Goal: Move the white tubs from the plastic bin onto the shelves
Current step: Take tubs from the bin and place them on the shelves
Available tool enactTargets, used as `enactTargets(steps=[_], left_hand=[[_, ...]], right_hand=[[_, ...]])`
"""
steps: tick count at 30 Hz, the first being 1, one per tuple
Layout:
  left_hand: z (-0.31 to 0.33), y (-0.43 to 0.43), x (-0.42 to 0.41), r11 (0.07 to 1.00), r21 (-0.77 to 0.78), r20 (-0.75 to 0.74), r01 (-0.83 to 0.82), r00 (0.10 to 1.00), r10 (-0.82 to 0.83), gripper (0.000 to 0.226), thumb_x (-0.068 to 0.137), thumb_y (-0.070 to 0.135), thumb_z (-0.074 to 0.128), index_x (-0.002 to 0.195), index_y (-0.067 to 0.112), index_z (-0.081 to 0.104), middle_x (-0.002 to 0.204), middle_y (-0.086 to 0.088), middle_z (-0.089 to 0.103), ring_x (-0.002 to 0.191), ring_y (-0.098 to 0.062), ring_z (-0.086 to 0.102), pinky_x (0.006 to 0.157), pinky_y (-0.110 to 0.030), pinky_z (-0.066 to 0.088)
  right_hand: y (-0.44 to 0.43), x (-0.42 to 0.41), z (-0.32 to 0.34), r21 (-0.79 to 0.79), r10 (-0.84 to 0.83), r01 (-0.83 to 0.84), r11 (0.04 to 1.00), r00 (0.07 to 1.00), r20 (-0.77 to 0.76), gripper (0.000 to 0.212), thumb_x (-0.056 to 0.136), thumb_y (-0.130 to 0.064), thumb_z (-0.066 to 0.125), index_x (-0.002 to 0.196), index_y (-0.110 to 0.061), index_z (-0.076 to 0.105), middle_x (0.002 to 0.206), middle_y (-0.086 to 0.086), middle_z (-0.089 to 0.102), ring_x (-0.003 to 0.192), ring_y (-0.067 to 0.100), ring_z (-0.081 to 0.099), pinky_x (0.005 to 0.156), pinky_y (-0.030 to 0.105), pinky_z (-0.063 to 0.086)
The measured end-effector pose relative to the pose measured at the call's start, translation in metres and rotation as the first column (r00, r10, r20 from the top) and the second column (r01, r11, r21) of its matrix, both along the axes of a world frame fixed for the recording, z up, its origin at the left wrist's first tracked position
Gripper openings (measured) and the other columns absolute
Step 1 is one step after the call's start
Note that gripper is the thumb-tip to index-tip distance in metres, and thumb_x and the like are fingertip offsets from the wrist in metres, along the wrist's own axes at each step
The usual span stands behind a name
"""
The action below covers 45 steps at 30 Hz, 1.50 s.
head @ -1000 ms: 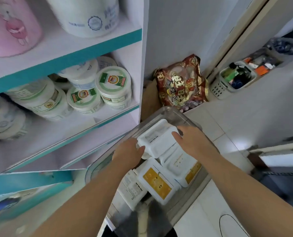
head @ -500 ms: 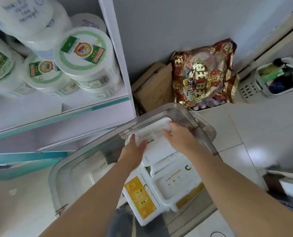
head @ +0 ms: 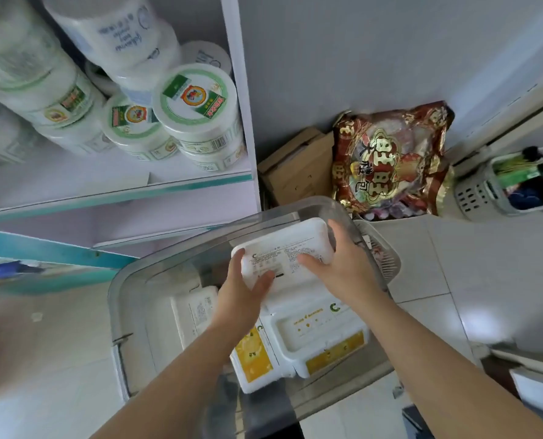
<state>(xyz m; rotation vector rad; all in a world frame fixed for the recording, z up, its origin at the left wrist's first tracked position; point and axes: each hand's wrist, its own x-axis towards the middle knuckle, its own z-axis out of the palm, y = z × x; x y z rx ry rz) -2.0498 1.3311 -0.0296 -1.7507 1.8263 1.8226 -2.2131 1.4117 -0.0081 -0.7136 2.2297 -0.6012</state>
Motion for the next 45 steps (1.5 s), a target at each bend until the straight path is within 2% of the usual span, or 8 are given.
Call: enactTargets(steps=[8,11,14,19,23,34,38,45], left_hand=[[0.099,0.008,0.060,0.964,-0.236,-0.127,-0.125,0.987,0.097,0.092,0.081,0.024,0.074,0.141,0.045,0.008,0.122,0.011,0.057,0.094,-0.007,0.065,0.075,-0.028,0.059],[0.130,-0.002,0.085,0.941,-0.309,-0.157,-0.136,0.983,0.091,0.109,0.077,0.029,0.077,0.144,0.051,-0.006,0.129,0.013,0.053,0.102,-0.004,0.062,0.082,-0.025,0.055],[0.161,-0.016,0.115,0.900,-0.405,-0.160,-0.161,0.982,0.103,0.112,0.061,0.048,0.077,0.138,0.062,-0.004,0.136,0.009,0.049,0.119,-0.013,0.055,0.096,-0.042,0.050],[0.212,-0.038,0.178,0.795,-0.504,-0.281,-0.339,0.934,0.220,0.101,0.062,0.043,0.081,0.135,0.058,0.013,0.132,0.006,0.051,0.111,-0.015,0.060,0.089,-0.047,0.054],[0.250,-0.063,0.242,0.687,-0.529,-0.382,-0.497,0.863,0.330,0.091,0.057,0.067,0.069,0.133,0.057,0.020,0.128,-0.001,0.050,0.110,-0.024,0.061,0.088,-0.049,0.054],[0.348,-0.140,0.454,0.426,-0.641,-0.509,-0.639,0.769,0.386,0.056,0.079,0.032,0.075,0.118,0.039,0.035,0.121,-0.002,0.053,0.093,-0.017,0.065,0.064,-0.022,0.055],[0.379,-0.175,0.522,0.370,-0.659,-0.539,-0.655,0.754,0.377,0.056,0.076,0.029,0.078,0.114,0.036,0.038,0.106,0.005,0.058,0.090,-0.017,0.067,0.072,-0.037,0.059],[0.413,-0.259,0.587,0.275,-0.708,-0.532,-0.650,0.747,0.398,0.057,0.075,0.029,0.079,0.119,0.028,0.042,0.094,0.013,0.058,0.085,-0.009,0.064,0.068,-0.030,0.053]], right_hand=[[-0.003,0.045,0.099,-0.143,0.071,-0.075,0.987,0.997,-0.034,0.097,0.076,-0.053,0.070,0.150,-0.029,0.012,0.153,-0.007,0.028,0.136,0.017,0.035,0.104,0.033,0.036],[-0.016,0.067,0.134,-0.184,0.078,-0.083,0.979,0.996,-0.030,0.074,0.076,-0.052,0.069,0.137,-0.028,0.037,0.112,-0.014,0.056,0.097,0.004,0.056,0.077,0.021,0.046],[-0.031,0.094,0.166,-0.268,0.095,-0.092,0.959,0.995,-0.001,0.050,0.075,-0.051,0.071,0.113,-0.030,0.046,0.084,-0.024,0.053,0.071,-0.010,0.050,0.050,0.007,0.037],[-0.066,0.152,0.211,-0.421,0.151,-0.153,0.894,0.988,-0.038,0.051,0.070,-0.059,0.070,0.108,-0.032,0.049,0.097,-0.015,0.060,0.087,0.006,0.060,0.072,0.029,0.049],[-0.102,0.213,0.253,-0.526,0.236,-0.274,0.805,0.962,-0.140,0.041,0.074,-0.058,0.066,0.104,-0.034,0.050,0.099,-0.013,0.059,0.089,0.006,0.058,0.072,0.028,0.050],[-0.209,0.414,0.350,-0.715,0.370,-0.407,0.568,0.903,-0.219,0.029,0.076,-0.045,0.073,0.083,-0.024,0.056,0.076,-0.008,0.063,0.066,0.007,0.057,0.055,0.021,0.043],[-0.248,0.478,0.379,-0.735,0.425,-0.455,0.504,0.871,-0.248,0.030,0.076,-0.042,0.075,0.085,-0.022,0.055,0.076,-0.011,0.061,0.063,0.003,0.054,0.047,0.009,0.038],[-0.343,0.540,0.414,-0.742,0.455,-0.501,0.445,0.840,-0.294,0.031,0.073,-0.039,0.078,0.082,-0.020,0.055,0.073,-0.006,0.060,0.062,0.011,0.052,0.057,0.025,0.043]])
